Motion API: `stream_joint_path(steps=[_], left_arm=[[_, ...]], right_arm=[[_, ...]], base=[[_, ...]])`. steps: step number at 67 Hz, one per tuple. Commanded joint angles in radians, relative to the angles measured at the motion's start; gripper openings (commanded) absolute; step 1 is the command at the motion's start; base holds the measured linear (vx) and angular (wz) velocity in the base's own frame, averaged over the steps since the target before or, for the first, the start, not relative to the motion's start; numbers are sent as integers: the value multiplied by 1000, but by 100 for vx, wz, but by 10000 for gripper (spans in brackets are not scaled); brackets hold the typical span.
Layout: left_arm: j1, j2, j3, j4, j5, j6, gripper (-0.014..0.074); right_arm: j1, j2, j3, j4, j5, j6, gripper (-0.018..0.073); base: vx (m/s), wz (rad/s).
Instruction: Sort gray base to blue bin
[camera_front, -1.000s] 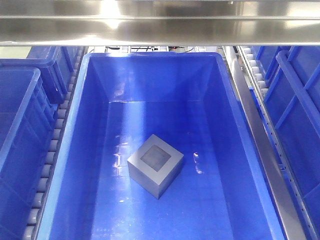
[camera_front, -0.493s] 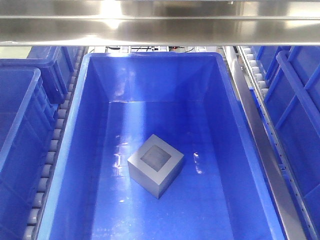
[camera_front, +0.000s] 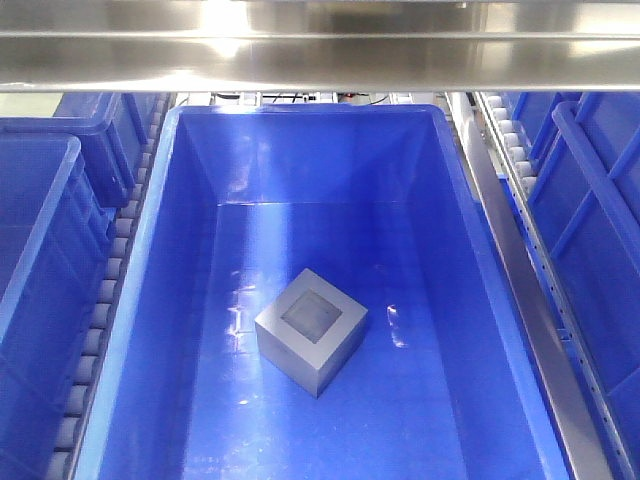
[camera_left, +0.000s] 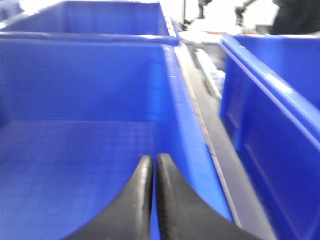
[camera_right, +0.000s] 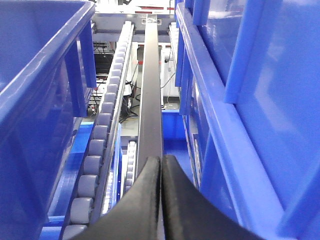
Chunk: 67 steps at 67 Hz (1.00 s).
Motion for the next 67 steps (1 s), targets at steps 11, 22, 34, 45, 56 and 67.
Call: stream_joint_path(steps=[11,22,34,45,56,67], left_arm=[[12,-25,-8,-57,-38,68,-8],[12,-25,-8,-87,-39,111,-8],[12,-25,-8,-87,-37,114,-8],[12,-25,-8,-98,-35,124,-8],[12,-25,-9,-113,-34,124,-7],[12,-24,-9,-113,-34,124,-7]], right_arm=[[2,-8,5,-9,-81,-7,-5],[2,-8,5,-9,-81,-7,-5],[2,-8,5,-9,-81,-7,-5],[2,-8,5,-9,-81,-7,-5],[2,-8,5,-9,-79,-7,-5],[2,-8,5,-9,-79,-7,-5]], base=[[0,0],[0,0],[0,0],[0,0],[0,0],[0,0]])
